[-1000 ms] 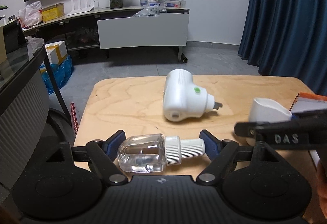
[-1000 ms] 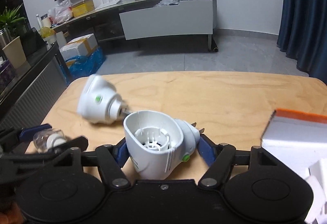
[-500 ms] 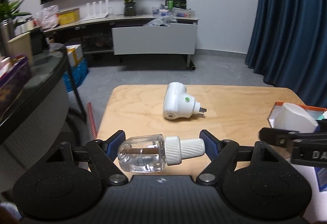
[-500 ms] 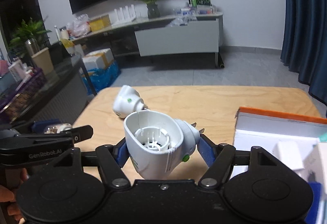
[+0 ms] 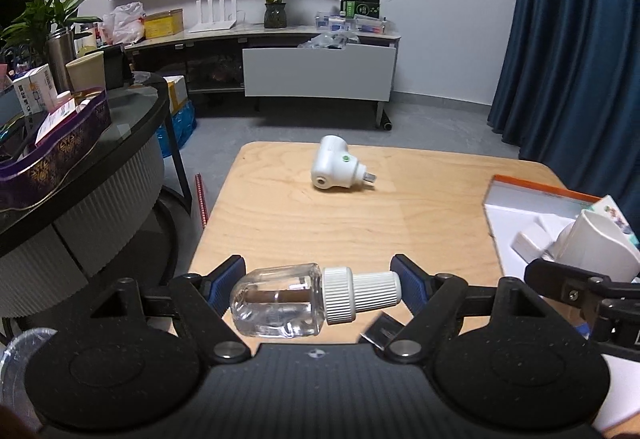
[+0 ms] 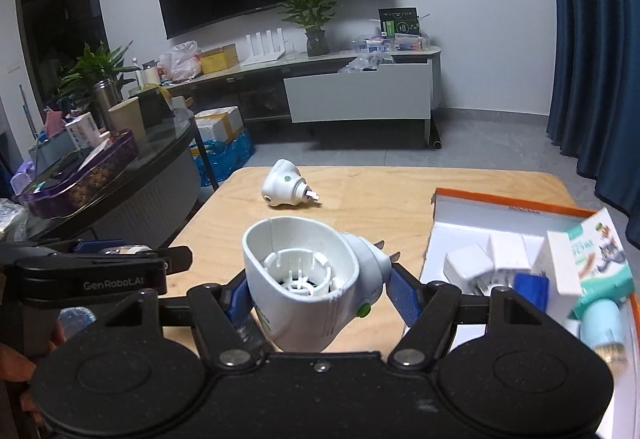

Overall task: Organize rigid objects
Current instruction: 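Lift the refill bottle and white heater and carry both toward the orange-rimmed box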

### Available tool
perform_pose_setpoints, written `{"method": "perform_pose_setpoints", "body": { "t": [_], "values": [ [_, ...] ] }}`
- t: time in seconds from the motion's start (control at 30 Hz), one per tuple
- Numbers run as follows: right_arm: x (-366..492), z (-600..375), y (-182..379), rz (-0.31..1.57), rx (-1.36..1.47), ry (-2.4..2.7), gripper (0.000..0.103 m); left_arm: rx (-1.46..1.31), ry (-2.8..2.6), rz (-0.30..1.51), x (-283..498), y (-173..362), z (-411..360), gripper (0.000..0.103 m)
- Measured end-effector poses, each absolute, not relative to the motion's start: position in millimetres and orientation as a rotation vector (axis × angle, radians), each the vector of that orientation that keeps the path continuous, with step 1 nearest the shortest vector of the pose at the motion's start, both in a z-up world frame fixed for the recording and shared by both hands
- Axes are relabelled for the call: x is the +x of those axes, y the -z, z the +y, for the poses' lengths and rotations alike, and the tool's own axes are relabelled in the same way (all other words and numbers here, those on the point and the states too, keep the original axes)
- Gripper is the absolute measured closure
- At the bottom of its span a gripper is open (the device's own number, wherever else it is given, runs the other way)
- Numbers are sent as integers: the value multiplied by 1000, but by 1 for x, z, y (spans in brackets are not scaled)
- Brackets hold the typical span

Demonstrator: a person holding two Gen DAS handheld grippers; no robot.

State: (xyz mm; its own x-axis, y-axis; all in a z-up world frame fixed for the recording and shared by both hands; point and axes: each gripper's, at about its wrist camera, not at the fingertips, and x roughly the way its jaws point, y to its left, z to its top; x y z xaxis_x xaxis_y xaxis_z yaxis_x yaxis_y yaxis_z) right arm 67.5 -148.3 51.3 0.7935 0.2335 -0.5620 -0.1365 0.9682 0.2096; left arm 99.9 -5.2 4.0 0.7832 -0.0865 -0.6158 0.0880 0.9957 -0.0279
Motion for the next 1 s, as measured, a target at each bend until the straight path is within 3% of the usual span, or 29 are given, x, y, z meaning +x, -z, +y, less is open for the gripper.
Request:
{"method": "perform_pose_setpoints", "body": {
  "t": [1.0],
  "values": [
    [10,-164,-49,577,167,-193,21,-34,130,642,56,-7,-19,22]
  ]
}}
